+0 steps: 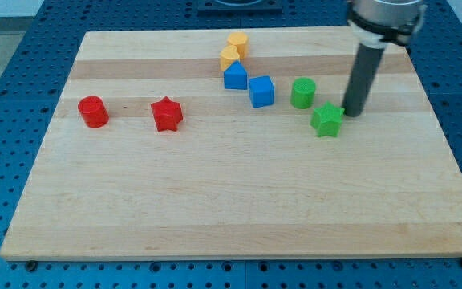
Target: Push the green star closer to the red star
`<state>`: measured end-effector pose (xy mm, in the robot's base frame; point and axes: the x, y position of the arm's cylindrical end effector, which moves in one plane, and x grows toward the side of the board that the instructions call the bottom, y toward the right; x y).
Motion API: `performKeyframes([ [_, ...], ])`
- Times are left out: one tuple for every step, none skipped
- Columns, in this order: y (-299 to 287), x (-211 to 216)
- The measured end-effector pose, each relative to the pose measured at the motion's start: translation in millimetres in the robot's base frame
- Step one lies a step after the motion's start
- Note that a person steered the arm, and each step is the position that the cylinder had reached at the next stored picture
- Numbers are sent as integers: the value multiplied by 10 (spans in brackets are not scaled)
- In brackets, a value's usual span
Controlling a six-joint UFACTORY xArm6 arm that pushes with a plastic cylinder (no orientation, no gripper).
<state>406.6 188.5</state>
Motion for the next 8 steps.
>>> performKeyframes([
  [174, 215],
  [118, 233],
  [18, 146],
  [-350, 127],
  [-645, 131],
  [-748, 147],
  [-749, 238],
  [-786, 271],
])
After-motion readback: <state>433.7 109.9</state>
